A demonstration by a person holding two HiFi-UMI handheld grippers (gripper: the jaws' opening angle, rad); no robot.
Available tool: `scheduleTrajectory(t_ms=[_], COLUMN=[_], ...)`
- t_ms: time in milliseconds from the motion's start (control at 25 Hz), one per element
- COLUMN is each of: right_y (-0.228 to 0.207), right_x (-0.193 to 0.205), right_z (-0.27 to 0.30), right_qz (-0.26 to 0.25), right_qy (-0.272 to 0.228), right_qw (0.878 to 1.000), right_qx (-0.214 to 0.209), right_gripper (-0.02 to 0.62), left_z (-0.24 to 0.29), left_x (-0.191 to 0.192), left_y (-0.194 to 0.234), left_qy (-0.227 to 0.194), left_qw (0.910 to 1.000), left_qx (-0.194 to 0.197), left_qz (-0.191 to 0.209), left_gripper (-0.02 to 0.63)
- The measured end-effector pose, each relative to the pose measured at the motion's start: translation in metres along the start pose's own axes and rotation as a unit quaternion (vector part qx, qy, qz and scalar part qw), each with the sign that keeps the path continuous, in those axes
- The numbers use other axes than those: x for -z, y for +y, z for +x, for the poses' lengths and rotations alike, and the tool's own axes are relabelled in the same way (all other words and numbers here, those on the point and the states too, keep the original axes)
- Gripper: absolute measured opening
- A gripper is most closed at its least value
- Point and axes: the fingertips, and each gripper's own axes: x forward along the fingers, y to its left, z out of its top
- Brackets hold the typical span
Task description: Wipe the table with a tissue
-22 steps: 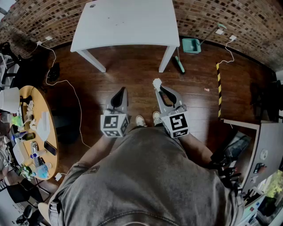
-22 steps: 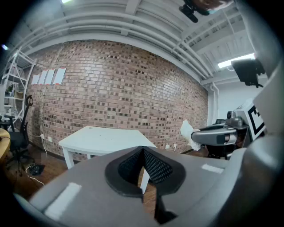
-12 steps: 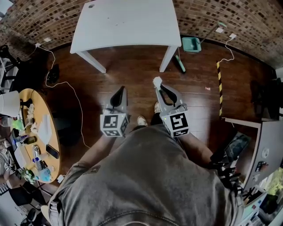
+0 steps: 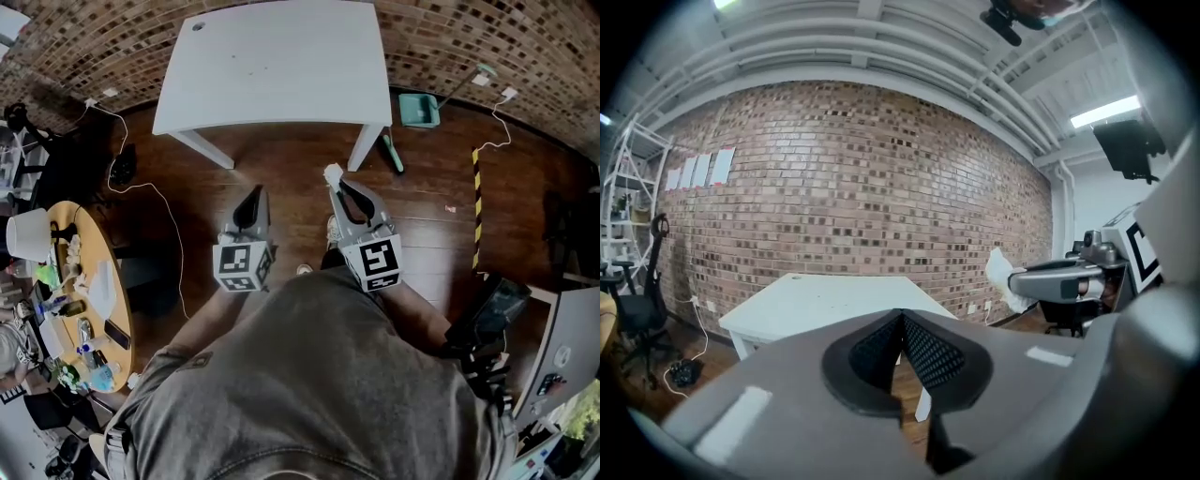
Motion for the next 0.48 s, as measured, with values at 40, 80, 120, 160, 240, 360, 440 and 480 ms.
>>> scheduleTrajectory(t_ms=[40, 80, 120, 160, 240, 360, 440, 480], right_y=[-0.01, -0.02, -0.03, -0.039, -0.056, -0.08, -0.093, -0.098], right_x=[-0.002, -0.005, -0.008, -0.01, -0.016, -0.023, -0.025, -0.025], right_z=[0.007, 0.014, 0.02, 0.027, 0.038, 0.052, 0.059, 0.062], right_qz=[0.0, 0.0, 0.001, 0.001, 0.0, 0.004, 0.008, 0.009], right_qy=[-0.002, -0.005, -0.007, -0.009, -0.012, -0.018, -0.021, -0.021], right_qw=[1.0, 1.0, 1.0, 1.0, 1.0, 1.0, 0.999, 0.999], right_qx=[-0.003, -0.006, -0.009, -0.012, -0.017, -0.023, -0.029, -0.033], right_gripper=[0.06, 0.06, 0.06, 0.06, 0.06, 0.06, 0.06, 0.06], left_z=[0.012, 0.024, 0.036, 0.047, 0.065, 0.086, 0.097, 0.101], left_x=[-0.005, -0.01, -0.016, -0.023, -0.037, -0.047, -0.049, -0.049], left_y=[0.0, -0.001, -0.001, -0.002, -0.004, -0.007, -0.009, -0.01], left_qy=[0.0, -0.002, -0.004, -0.008, -0.016, -0.014, -0.012, -0.011], left_qw=[1.0, 1.0, 0.9999, 0.9999, 0.9997, 0.9996, 0.9995, 0.9994], left_qx=[-0.002, -0.005, -0.007, -0.009, -0.013, -0.021, -0.029, -0.033], left_qz=[0.003, 0.006, 0.008, 0.009, 0.011, 0.01, 0.007, 0.006], left_gripper=[0.002, 0.002, 0.002, 0.002, 0.002, 0.002, 0.002, 0.002])
